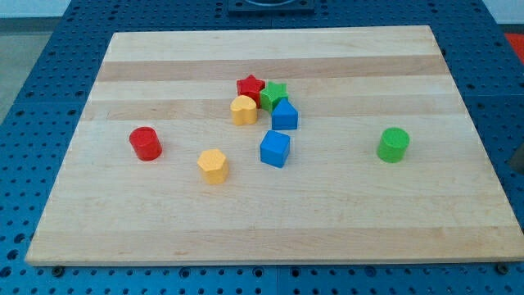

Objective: Move the green circle into the group of blocks

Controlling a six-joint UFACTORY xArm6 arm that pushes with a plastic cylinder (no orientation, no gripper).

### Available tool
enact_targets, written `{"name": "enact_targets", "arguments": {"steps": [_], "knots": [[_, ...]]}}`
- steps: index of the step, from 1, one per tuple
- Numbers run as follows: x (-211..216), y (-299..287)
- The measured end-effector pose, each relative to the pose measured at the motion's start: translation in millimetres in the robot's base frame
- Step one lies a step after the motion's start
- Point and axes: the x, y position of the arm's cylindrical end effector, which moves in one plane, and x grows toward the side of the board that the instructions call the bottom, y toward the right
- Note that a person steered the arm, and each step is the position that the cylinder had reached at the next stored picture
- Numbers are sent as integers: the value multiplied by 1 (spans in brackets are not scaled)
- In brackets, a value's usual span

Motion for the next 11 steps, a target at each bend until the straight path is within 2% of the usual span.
{"name": "enact_targets", "arguments": {"steps": [1,2,3,5,6,7,9,11], "knots": [[-4,0],[-23,-32],[-30,-83],[-32,-228],[-32,-254],[-32,-247],[-38,-313],[-33,-332]]}}
